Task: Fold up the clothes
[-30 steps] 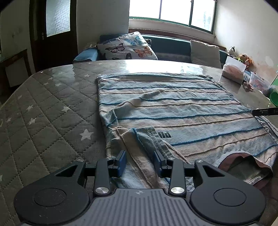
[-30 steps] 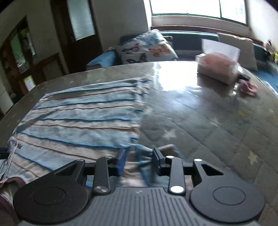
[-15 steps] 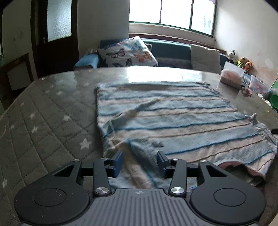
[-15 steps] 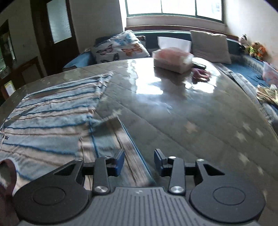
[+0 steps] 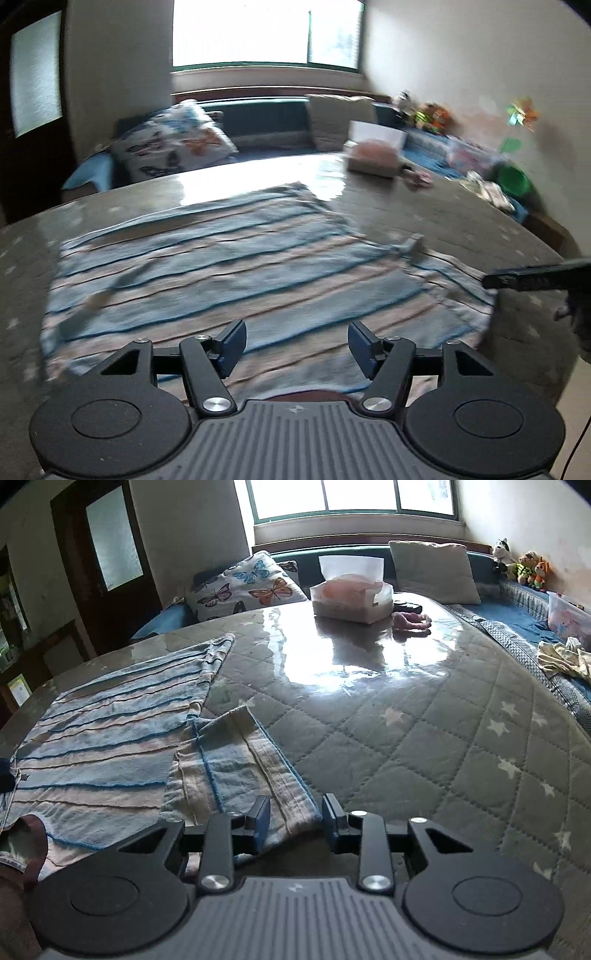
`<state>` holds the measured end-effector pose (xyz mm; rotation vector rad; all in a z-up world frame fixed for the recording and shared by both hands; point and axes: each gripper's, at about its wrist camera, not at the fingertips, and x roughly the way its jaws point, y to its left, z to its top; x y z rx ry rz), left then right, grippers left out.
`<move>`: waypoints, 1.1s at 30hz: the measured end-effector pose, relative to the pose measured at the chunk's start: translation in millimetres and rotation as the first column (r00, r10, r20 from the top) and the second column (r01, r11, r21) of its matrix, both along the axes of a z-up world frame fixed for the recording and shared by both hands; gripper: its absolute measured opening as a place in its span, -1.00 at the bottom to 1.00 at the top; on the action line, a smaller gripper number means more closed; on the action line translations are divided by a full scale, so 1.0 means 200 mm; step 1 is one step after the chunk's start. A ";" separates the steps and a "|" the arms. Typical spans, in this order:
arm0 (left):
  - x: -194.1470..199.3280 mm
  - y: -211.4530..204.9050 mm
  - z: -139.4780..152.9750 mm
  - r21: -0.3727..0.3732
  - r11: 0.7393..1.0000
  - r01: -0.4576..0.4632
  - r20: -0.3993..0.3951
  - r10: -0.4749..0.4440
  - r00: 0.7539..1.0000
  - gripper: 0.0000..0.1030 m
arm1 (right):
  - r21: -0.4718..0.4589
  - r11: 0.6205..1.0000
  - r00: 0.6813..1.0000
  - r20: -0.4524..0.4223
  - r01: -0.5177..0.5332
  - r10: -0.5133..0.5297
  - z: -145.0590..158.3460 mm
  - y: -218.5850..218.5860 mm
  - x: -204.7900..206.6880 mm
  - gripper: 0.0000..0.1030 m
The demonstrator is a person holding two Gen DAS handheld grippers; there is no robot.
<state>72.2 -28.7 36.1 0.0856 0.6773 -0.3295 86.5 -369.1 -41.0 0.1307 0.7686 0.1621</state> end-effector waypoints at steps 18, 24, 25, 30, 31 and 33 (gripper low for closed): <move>0.05 -0.55 -0.21 0.113 0.972 0.208 -0.037 -0.205 0.978 0.27 | 0.089 0.987 0.985 0.121 -0.134 0.123 0.28 0.07 -0.04 -0.83; 0.00 -0.50 -0.20 0.121 0.970 0.211 -0.019 -0.210 0.978 0.28 | 0.084 0.958 0.954 0.150 -0.274 0.260 0.36 0.27 -0.06 -0.83; -0.01 -0.47 -0.19 0.119 0.972 0.204 -0.012 -0.204 0.979 0.28 | 0.084 0.952 0.947 0.153 -0.296 0.281 0.37 0.31 -0.06 -0.83; -0.09 -0.25 -0.11 0.135 0.981 0.138 0.034 -0.144 0.989 0.34 | 0.093 0.923 0.922 0.140 -0.375 0.360 0.34 0.49 -0.06 -0.83; -0.10 -0.20 -0.10 0.139 0.983 0.120 0.038 -0.126 0.991 0.34 | 0.097 0.919 0.920 0.134 -0.383 0.369 0.32 0.52 -0.06 -0.83; -0.11 -0.11 -0.09 0.145 0.987 0.072 0.045 -0.079 0.996 0.34 | 0.104 0.909 0.913 0.115 -0.403 0.392 0.26 0.59 -0.06 -0.83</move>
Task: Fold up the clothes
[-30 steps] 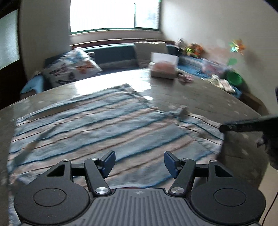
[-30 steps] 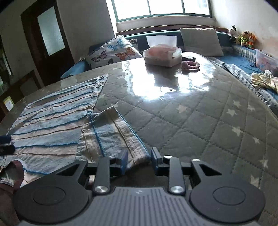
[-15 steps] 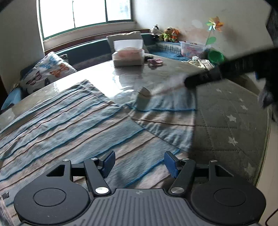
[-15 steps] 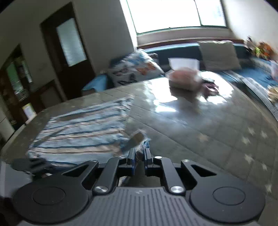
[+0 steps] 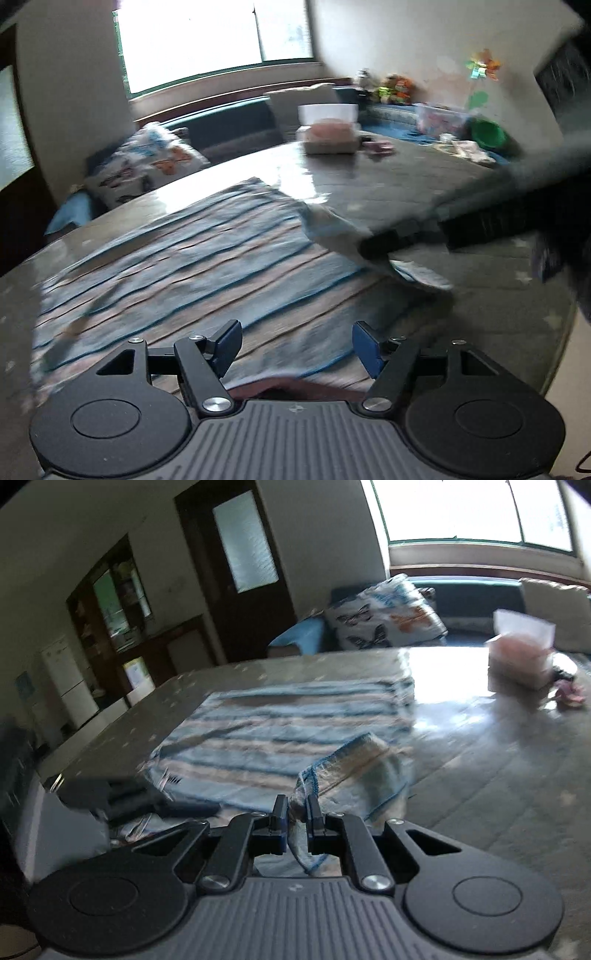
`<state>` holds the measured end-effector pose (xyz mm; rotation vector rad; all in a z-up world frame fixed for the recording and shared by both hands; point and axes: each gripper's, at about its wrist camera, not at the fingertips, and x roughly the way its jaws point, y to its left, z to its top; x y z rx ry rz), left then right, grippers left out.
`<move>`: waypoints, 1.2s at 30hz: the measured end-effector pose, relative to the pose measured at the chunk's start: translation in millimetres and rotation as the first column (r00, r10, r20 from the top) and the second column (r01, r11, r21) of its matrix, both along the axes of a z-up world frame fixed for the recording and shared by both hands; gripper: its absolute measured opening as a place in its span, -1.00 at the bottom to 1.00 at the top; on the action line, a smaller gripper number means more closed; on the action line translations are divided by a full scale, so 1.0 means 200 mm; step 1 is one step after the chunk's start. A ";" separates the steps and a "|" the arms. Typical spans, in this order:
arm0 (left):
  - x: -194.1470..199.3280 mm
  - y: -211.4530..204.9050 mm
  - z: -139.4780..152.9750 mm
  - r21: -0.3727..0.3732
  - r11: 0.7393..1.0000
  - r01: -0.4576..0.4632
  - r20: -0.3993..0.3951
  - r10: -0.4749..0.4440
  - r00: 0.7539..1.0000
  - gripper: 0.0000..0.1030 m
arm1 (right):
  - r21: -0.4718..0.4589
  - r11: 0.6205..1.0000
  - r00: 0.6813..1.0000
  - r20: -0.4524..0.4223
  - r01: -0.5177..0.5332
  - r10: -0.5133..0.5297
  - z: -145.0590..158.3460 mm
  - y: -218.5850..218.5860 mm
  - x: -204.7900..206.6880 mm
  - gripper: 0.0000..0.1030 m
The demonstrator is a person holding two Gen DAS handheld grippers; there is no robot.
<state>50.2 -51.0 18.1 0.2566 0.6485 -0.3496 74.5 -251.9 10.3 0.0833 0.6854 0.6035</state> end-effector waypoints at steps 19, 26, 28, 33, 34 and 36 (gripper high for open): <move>0.09 -0.09 0.12 -0.144 0.986 0.084 0.039 -0.079 0.996 0.04 | -0.058 0.998 0.999 -0.041 0.017 -0.020 -0.01 -0.06 0.19 -0.59; 0.15 -0.18 -0.01 -0.155 0.973 0.169 -0.049 -0.179 0.983 -0.45 | -0.121 0.992 0.996 -0.084 0.031 -0.041 -0.13 -0.02 0.44 -0.59; 0.17 -0.18 -0.05 -0.159 0.972 0.173 -0.082 -0.187 0.979 -0.51 | -0.141 0.989 0.995 -0.088 0.032 -0.044 -0.17 0.00 0.48 -0.59; 0.18 -0.18 -0.13 -0.165 0.971 0.171 -0.134 -0.194 0.972 -0.51 | -0.172 0.984 0.996 -0.075 0.033 -0.047 -0.22 0.03 0.51 -0.65; 0.18 -0.18 -0.13 -0.170 0.971 0.170 -0.136 -0.194 0.972 -0.51 | -0.178 0.984 0.997 -0.066 0.030 -0.043 -0.21 0.04 0.50 -0.63; 0.19 -0.17 -0.13 -0.183 0.969 0.164 -0.142 -0.191 0.971 -0.51 | -0.184 0.983 0.999 -0.046 0.016 -0.025 -0.19 0.06 0.48 -0.62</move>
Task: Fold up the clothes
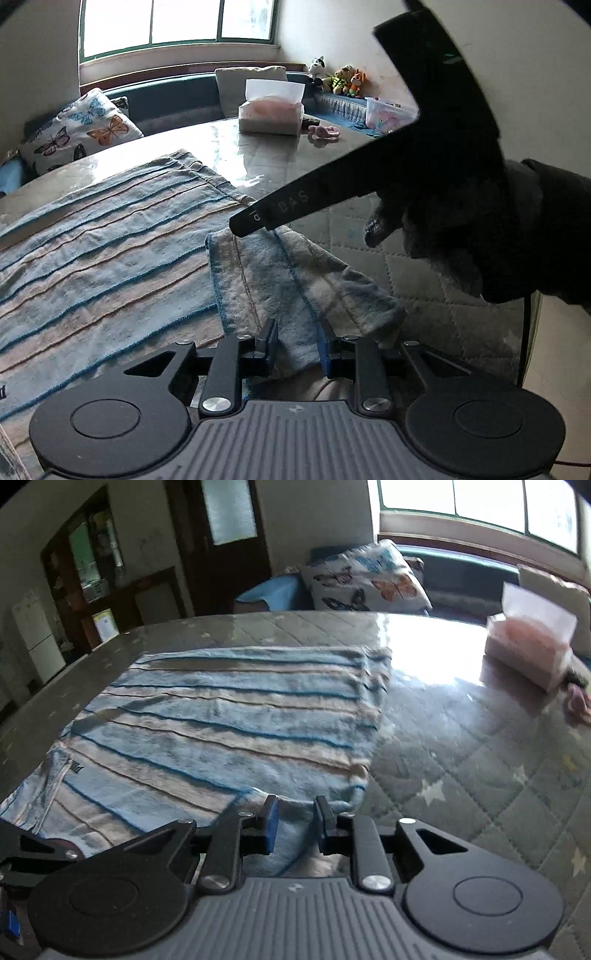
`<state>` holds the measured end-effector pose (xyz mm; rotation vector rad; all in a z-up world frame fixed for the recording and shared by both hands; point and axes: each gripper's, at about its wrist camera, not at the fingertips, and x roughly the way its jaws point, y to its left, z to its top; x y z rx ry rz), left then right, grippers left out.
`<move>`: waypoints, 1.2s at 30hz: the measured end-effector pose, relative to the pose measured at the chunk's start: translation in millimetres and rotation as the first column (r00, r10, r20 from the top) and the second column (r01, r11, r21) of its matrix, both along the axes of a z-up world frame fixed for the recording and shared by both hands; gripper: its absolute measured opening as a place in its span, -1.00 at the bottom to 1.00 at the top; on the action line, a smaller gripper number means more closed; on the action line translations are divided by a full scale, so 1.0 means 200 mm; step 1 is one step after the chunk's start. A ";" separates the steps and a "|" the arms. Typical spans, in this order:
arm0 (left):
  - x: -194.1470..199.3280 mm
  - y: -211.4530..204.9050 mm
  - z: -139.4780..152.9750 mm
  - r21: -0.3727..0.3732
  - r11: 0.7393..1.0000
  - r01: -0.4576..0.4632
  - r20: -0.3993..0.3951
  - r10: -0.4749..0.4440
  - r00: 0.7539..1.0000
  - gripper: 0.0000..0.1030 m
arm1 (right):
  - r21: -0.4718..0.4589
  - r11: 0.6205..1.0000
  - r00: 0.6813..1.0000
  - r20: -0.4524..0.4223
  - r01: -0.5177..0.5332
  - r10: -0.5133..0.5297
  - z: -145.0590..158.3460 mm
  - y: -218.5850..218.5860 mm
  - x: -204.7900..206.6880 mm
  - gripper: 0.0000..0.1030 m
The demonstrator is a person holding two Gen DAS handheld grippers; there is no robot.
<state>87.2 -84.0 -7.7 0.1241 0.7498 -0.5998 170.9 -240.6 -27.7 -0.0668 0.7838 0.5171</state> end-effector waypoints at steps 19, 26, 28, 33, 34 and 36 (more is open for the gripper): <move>-0.20 0.63 0.20 0.031 0.947 -0.318 0.101 0.314 0.944 -0.45 | -0.145 0.984 0.993 0.044 -0.102 0.110 0.02 0.08 -0.26 -0.40; -0.33 0.95 0.12 0.120 0.875 -0.470 0.083 0.463 0.883 -0.33 | -0.202 0.969 0.986 0.058 -0.142 0.156 0.00 0.10 -0.46 -0.17; -0.37 0.97 0.08 0.136 0.875 -0.465 0.071 0.460 0.885 -0.30 | -0.219 0.964 0.983 0.067 -0.153 0.171 0.00 0.11 -0.52 -0.17; -0.46 0.97 0.03 0.162 0.888 -0.431 0.066 0.426 0.902 -0.19 | -0.254 0.952 0.978 0.072 -0.172 0.196 0.01 0.11 -0.62 -0.11; -0.48 0.96 0.03 0.164 0.891 -0.423 0.068 0.417 0.906 -0.16 | -0.258 0.950 0.977 0.067 -0.177 0.200 0.01 0.11 -0.63 -0.04; -0.51 0.96 0.05 0.176 0.900 -0.399 0.077 0.391 0.917 -0.11 | -0.275 0.943 0.975 0.064 -0.188 0.213 0.01 0.10 -0.67 -0.03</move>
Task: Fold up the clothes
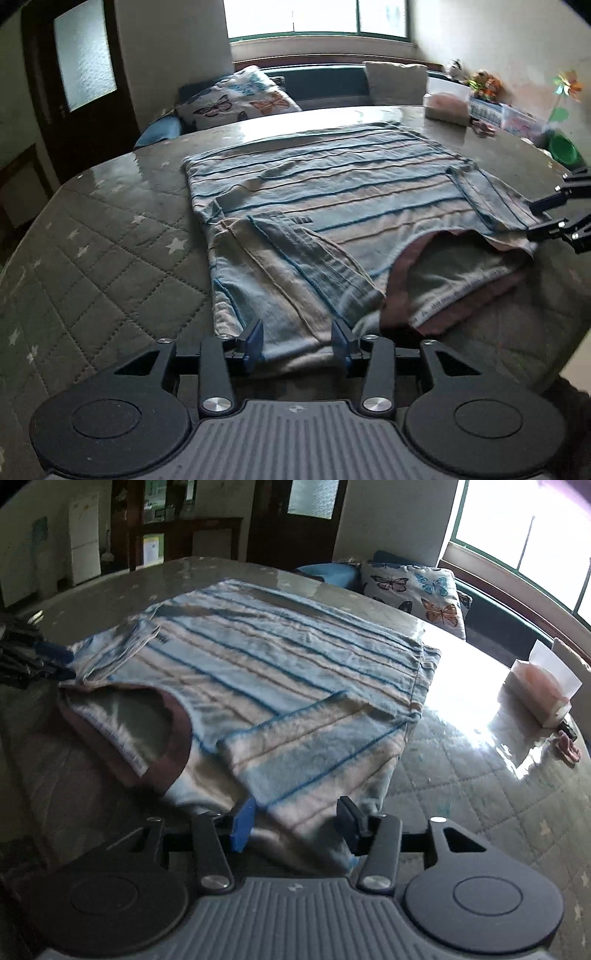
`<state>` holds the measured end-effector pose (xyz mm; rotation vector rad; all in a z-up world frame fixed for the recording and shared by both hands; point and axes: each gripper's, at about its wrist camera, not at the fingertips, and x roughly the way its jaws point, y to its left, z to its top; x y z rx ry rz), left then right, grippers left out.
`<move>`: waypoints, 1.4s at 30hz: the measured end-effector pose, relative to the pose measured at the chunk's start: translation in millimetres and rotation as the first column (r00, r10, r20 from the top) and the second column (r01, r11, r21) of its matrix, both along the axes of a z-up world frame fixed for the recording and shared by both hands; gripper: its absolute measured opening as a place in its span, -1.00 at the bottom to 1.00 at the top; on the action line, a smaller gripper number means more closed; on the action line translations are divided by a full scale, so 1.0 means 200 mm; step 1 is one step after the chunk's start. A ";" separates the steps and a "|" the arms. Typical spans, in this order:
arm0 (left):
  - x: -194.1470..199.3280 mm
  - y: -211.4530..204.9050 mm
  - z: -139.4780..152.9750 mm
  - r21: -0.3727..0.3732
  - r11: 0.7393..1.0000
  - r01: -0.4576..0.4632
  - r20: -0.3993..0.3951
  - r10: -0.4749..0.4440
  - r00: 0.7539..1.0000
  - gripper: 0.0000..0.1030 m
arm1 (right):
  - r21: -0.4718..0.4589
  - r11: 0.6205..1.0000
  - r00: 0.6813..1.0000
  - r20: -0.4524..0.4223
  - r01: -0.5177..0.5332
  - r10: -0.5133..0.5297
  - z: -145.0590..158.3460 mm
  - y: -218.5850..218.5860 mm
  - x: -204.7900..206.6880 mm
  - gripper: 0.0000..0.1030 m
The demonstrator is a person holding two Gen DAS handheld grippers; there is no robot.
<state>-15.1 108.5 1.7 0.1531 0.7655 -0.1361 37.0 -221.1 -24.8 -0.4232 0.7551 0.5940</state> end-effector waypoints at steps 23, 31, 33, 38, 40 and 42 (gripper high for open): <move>0.02 -0.09 -0.01 0.175 0.927 0.332 -0.022 -0.334 0.942 -0.30 | -0.075 0.987 0.990 0.012 -0.141 0.142 0.01 -0.05 -0.07 -0.13; -0.01 -0.05 0.00 0.200 0.917 0.345 -0.046 -0.343 0.938 -0.35 | -0.143 0.973 0.982 0.029 -0.182 0.188 0.02 -0.05 -0.08 -0.16; -0.01 -0.02 0.00 0.210 0.918 0.337 -0.053 -0.334 0.941 -0.35 | -0.162 0.969 0.980 0.042 -0.187 0.196 0.01 -0.05 -0.08 -0.21; -0.01 0.01 0.01 0.245 0.904 0.349 -0.070 -0.343 0.937 -0.35 | -0.159 0.970 0.980 0.046 -0.183 0.192 0.00 -0.03 -0.05 -0.53; -0.01 0.01 0.00 0.256 0.896 0.363 -0.074 -0.356 0.932 -0.35 | -0.157 0.970 0.980 0.045 -0.184 0.193 0.00 -0.03 -0.04 -0.67; 0.00 0.01 0.00 0.263 0.890 0.373 -0.075 -0.366 0.927 -0.35 | -0.152 0.971 0.980 0.046 -0.184 0.193 0.00 -0.02 -0.03 -0.80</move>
